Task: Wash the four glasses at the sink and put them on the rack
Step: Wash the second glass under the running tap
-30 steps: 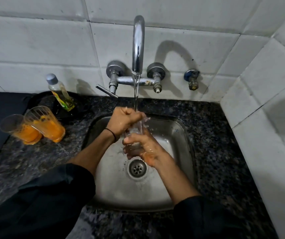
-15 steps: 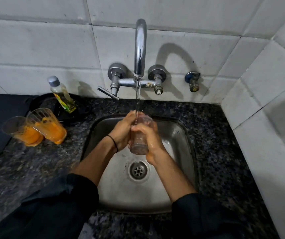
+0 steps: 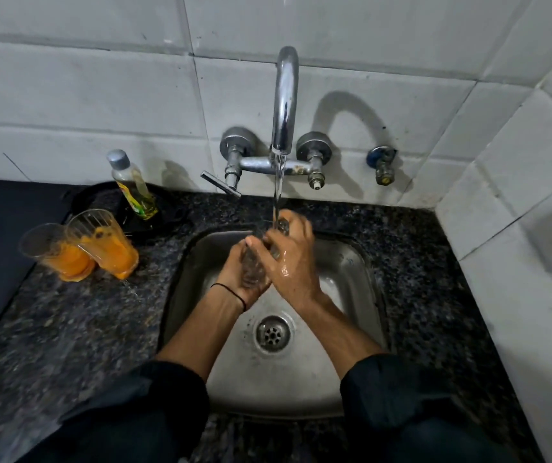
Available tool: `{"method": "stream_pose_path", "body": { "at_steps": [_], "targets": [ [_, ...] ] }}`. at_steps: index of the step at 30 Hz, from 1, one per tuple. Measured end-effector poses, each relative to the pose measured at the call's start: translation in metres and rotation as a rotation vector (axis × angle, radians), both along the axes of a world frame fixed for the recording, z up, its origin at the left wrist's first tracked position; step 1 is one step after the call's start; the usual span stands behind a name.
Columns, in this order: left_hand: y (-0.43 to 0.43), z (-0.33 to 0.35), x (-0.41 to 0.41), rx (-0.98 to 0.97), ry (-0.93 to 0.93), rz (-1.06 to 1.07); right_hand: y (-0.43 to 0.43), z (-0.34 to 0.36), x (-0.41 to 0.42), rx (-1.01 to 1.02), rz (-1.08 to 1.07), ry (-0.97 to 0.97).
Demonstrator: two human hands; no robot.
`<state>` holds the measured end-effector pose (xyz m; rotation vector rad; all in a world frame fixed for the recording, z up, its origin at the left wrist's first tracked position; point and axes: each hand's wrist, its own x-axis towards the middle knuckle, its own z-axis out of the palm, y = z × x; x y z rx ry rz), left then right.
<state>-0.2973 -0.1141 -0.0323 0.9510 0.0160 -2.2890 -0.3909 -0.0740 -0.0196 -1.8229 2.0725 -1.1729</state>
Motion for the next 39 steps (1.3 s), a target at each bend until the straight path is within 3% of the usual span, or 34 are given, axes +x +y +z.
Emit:
{"method": "stream_pose_path", "body": {
  "at_steps": [2,3,6,10,13,15,18,20,22,24,27,28,29,30,31,34,36,37,39],
  "targets": [
    [-0.010,-0.010,0.004,-0.093,-0.028,-0.049,-0.003,0.004,-0.008,-0.067,0.133,0.333],
    [-0.014,-0.014,0.005,-0.146,-0.054,-0.083,-0.003,0.012,-0.011,-0.015,0.251,0.378],
    [-0.026,-0.024,0.005,-0.231,-0.191,-0.167,-0.004,0.038,-0.020,0.398,0.550,0.511],
    [-0.025,-0.023,-0.001,-0.263,-0.311,-0.199,-0.021,0.061,-0.022,0.655,0.709,0.919],
    [-0.027,-0.025,-0.004,-0.302,-0.310,-0.135,-0.026,0.066,-0.015,0.806,0.686,0.999],
    [-0.028,-0.026,-0.003,-0.344,-0.336,-0.117,-0.028,0.067,-0.004,0.900,0.575,0.866],
    [-0.026,-0.029,-0.004,-0.395,-0.388,-0.082,-0.031,0.066,0.012,0.939,0.295,0.279],
    [-0.026,-0.033,-0.002,-0.474,-0.455,-0.047,-0.027,0.056,0.017,0.850,0.118,-0.083],
    [-0.030,-0.032,0.005,-0.499,-0.473,-0.081,-0.015,0.042,0.017,0.788,0.181,-0.123],
    [-0.033,-0.023,0.007,-0.458,-0.479,-0.183,-0.006,0.023,0.003,0.712,0.411,0.207],
    [-0.035,-0.008,-0.001,-0.339,-0.600,-0.323,-0.008,0.015,-0.023,0.565,0.595,1.226],
    [-0.037,-0.001,-0.004,-0.315,-0.604,-0.354,-0.010,0.015,-0.027,0.535,0.597,1.386],
    [-0.039,0.004,-0.007,-0.313,-0.612,-0.376,-0.010,0.017,-0.027,0.548,0.569,1.408],
    [-0.044,0.005,-0.008,-0.316,-0.635,-0.387,-0.009,0.017,-0.024,0.580,0.528,1.323],
    [-0.046,0.006,-0.007,-0.326,-0.671,-0.391,-0.008,0.018,-0.019,0.646,0.471,1.104],
    [-0.044,0.003,-0.002,-0.345,-0.652,-0.341,-0.010,0.028,-0.006,0.820,0.371,0.034],
    [-0.042,0.000,0.001,-0.322,-0.553,-0.236,-0.010,0.033,-0.004,0.706,0.311,-0.711],
    [-0.043,-0.002,0.002,-0.336,-0.523,-0.188,-0.006,0.032,-0.002,0.594,0.214,-0.990],
    [-0.044,-0.003,0.000,-0.432,-0.563,-0.154,0.003,0.022,0.007,0.328,-0.041,-1.270]
  ]
}}
